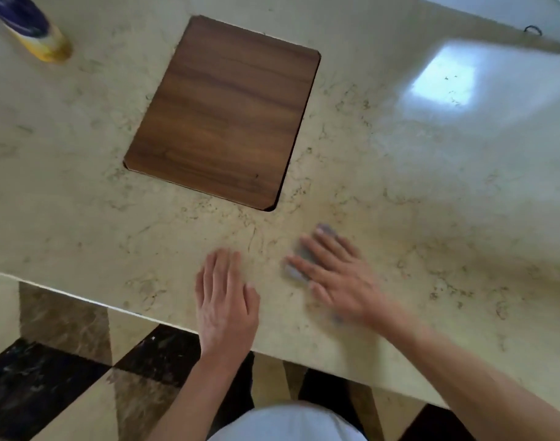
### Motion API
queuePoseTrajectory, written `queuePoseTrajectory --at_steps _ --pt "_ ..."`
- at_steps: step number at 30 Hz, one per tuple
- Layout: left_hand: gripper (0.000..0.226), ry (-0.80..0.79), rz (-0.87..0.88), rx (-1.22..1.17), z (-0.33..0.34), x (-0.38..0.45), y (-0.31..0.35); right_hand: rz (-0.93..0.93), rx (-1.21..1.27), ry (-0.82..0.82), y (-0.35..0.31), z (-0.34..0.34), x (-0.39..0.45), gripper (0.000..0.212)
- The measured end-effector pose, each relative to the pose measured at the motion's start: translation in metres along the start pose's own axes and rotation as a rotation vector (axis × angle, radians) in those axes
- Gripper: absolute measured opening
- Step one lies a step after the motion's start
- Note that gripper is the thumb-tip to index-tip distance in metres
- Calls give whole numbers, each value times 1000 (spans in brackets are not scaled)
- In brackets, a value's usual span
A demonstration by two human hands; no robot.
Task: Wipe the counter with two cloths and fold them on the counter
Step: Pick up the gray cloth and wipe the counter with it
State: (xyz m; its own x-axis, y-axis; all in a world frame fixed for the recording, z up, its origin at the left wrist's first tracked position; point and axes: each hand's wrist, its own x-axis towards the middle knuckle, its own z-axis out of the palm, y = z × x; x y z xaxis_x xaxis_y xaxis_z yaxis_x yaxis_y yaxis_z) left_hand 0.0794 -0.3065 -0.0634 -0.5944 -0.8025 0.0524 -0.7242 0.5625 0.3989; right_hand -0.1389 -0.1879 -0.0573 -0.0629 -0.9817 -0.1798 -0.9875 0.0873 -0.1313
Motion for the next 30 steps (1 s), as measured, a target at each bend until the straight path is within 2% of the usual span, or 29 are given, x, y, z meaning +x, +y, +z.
queuePoseTrajectory --at_steps 3,4,6,8,11,14,16,17,19,22,24,25,27,30 --pt "55 -62 -61 130 14 -10 25 427 15 26 132 -31 23 58" --pt "55 -87 -94 162 17 -11 30 511 14 59 163 -41 38 58" --pt "55 -91 -140 216 21 -10 35 555 5 104 190 -53 82 57" --pt "54 -87 -158 266 25 -9 36 477 19 131 172 -56 122 55" --pt "51 -76 -166 298 25 -7 31 167 16 162 104 -44 128 57" --pt "51 -73 -172 290 24 -7 33 -250 27 108 37 -7 40 54" --pt "52 -72 -170 303 23 -7 34 -424 59 7 27 10 -33 54" --pt "52 -78 -181 301 24 -7 35 -458 59 -30 42 13 -58 53" --pt "54 -78 -210 302 24 -6 37 -380 20 -37 105 3 -67 51" --pt "55 -55 -213 300 25 -7 40 49 -110 95 219 -29 -16 52" --pt "54 -61 -209 295 24 -6 42 343 -25 107 247 -50 27 56" --pt "53 -70 -214 297 23 -5 43 402 18 125 234 -52 45 57" --pt "53 -91 -230 295 22 -5 45 293 -1 150 174 -40 59 57" --pt "53 -101 -242 268 19 -6 48 -174 16 147 57 -13 11 72"
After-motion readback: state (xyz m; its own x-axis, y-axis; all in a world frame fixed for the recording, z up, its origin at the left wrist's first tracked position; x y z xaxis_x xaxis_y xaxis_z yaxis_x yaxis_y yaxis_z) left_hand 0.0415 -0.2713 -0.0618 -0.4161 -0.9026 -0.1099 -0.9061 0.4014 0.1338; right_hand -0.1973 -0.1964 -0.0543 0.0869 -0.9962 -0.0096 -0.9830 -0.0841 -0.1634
